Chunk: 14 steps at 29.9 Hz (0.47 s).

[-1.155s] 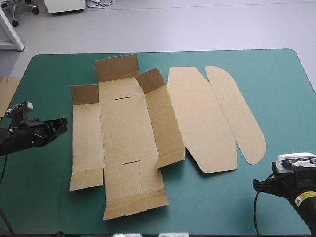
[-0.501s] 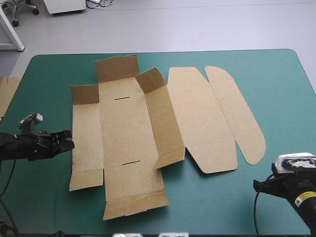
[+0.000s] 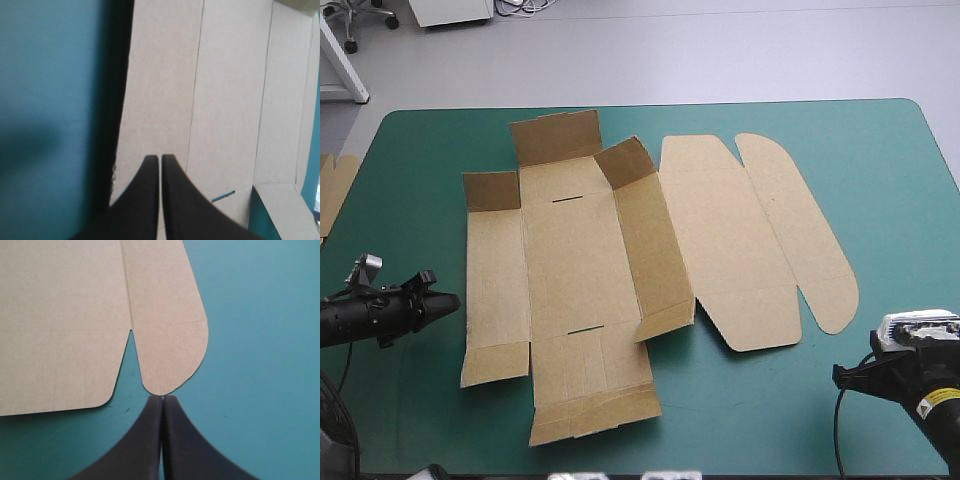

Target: Fold the box

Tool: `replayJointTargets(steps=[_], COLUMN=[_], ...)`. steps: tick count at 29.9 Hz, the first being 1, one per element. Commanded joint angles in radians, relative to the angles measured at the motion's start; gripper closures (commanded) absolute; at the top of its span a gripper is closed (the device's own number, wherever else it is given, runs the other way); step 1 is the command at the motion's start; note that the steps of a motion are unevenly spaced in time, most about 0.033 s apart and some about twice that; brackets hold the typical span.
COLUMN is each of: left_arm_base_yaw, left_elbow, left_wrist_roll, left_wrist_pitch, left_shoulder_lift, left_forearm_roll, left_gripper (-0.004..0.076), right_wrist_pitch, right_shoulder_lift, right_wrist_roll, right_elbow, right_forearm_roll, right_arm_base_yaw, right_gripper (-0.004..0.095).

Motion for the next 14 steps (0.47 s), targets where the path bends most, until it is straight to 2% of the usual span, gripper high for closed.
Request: replayJointTargets(steps=[1, 5, 14], left_arm_base_yaw=[-0.009, -0.009, -0.009], left_elbow=[-0.024, -0.026, -0.037], left_wrist_roll=[0.039, 0.021, 0.04], left_wrist_pitch=[0.061, 0.019, 0.053], left_shoulder_lift=[-0.018, 0.002, 0.066], left_forearm_roll=[-0.055, -0.005, 0.004], left_gripper=[0.0712, 0.0712, 0.0712], right_wrist_pitch=[-0.059, -0.059, -0.055], right_shoulder_lift=[0.012, 0.012, 0.012], right_wrist_roll=[-0.002, -0.002, -0.002], right_elbow=[-0.03, -0.03, -0.03], right_forearm_roll=[-0.009, -0.009, -0.007], right_arm_base_yaw=[-0.001, -0.001, -0.001], right_gripper=[0.0927, 0.0927, 0.0927])
